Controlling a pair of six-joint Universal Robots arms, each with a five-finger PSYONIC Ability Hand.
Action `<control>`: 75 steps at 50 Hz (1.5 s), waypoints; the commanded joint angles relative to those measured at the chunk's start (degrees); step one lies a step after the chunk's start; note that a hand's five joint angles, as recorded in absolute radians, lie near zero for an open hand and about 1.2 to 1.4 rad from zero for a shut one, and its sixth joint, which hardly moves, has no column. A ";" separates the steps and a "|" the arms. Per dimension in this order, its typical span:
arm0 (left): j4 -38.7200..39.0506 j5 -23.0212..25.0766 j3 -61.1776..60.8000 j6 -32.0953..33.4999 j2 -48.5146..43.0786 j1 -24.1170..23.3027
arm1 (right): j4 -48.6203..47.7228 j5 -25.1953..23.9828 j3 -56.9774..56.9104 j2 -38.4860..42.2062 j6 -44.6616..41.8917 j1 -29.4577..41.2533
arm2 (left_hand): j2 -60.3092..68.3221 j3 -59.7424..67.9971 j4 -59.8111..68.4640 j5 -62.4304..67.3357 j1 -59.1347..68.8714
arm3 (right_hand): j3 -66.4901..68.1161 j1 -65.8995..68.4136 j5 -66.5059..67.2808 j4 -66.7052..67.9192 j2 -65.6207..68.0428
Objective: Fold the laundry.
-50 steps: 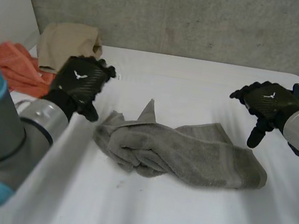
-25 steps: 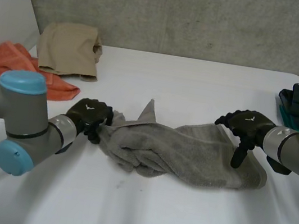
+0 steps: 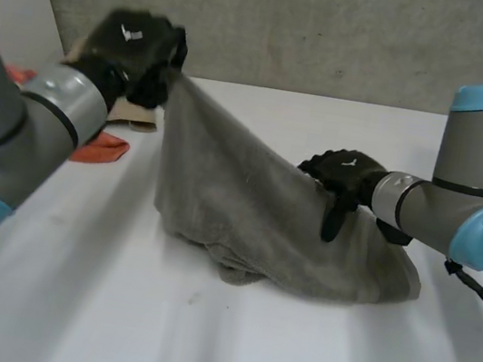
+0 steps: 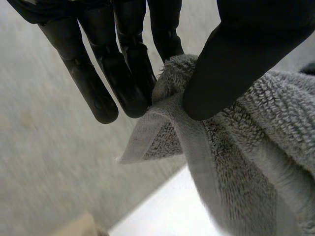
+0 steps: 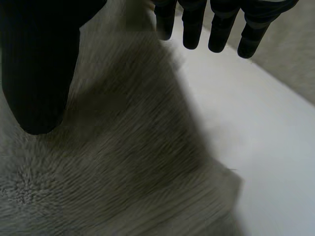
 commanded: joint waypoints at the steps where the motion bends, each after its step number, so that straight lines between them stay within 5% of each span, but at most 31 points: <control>1: 0.15 0.14 -2.73 0.08 6.64 -1.10 | 2.70 0.12 -7.91 9.10 0.25 0.90 | 12.04 11.89 11.48 14.61 14.94 | -2.12 -3.06 -2.45 -2.08 -2.31; 3: 0.67 0.23 -3.69 0.52 8.04 -1.10 | 2.70 1.70 -10.20 10.95 0.25 0.90 | 12.04 11.89 11.48 14.61 14.94 | 16.83 15.89 16.50 16.88 16.64; 4: 1.20 0.23 -4.04 1.04 8.23 -1.10 | 2.44 4.15 -13.00 12.18 0.43 0.90 | 12.04 11.89 11.48 14.61 14.94 | 54.44 53.49 54.11 54.48 54.25; 5: 1.64 0.23 -4.13 1.48 8.14 -1.10 | 2.00 6.00 -14.68 12.62 0.60 0.90 | 12.04 11.89 11.48 14.61 14.94 | 67.74 66.80 67.41 67.79 67.55; 11: 6.91 0.05 -2.38 6.93 4.46 -0.32 | -7.90 19.89 -24.79 10.10 0.51 0.64 | 12.04 11.89 11.48 14.61 14.94 | 67.88 66.94 67.55 67.92 67.69; 17: 16.12 -0.91 9.28 12.90 -4.59 1.44 | -25.83 20.69 -24.02 -1.24 1.31 0.73 | 12.04 11.89 11.48 14.61 14.94 | 67.88 66.94 67.55 67.92 67.69; 25: 30.37 -3.72 16.52 10.19 -6.19 3.91 | -38.44 22.45 -18.14 -10.47 1.22 -0.06 | 12.04 11.89 11.48 14.61 14.94 | 67.88 66.94 67.55 67.92 67.69; 36: 22.13 -3.46 -2.86 9.66 -1.37 2.15 | -37.65 18.86 6.73 -14.44 0.52 -3.23 | 12.04 11.89 11.48 14.61 14.94 | 67.88 66.94 67.55 67.92 67.69; 48: 21.59 -3.11 -28.48 10.19 -3.71 2.06 | -34.74 6.20 38.45 -17.08 -3.34 -7.54 | 12.04 11.89 11.48 14.61 14.94 | 67.88 66.94 67.55 67.92 67.69; 55: 21.42 -2.94 -28.66 10.10 -11.11 2.76 | -34.57 6.19 41.99 -15.85 -6.95 -8.93 | 12.04 11.89 11.48 14.61 14.94 | 67.88 66.94 67.55 67.92 67.69; 57: 21.16 -2.94 -28.83 10.10 -10.32 2.76 | -34.57 6.19 42.08 -16.02 -7.13 -9.73 | -6.30 -6.46 -6.87 -3.73 -3.41 | 67.88 66.94 67.55 67.92 67.69; 64: 17.73 -2.94 -29.18 10.01 -2.59 2.76 | -34.57 5.75 42.34 -16.29 -7.13 -11.58 | -37.20 -37.35 -37.77 -34.63 -34.31 | 67.88 66.94 67.55 67.92 67.69; 71: 14.92 -1.71 -28.39 9.93 1.37 9.87 | -34.57 5.40 43.57 -16.29 -7.04 -11.75 | -38.57 -38.73 -39.14 -36.00 -35.68 | 67.88 66.94 67.55 67.92 67.69; 75: 12.64 3.91 -28.48 9.75 1.11 14.45 | -34.57 5.49 43.66 -16.29 -7.13 -11.67 | -37.23 -37.38 -37.79 -34.66 -34.33 | 67.88 66.94 67.55 67.92 67.69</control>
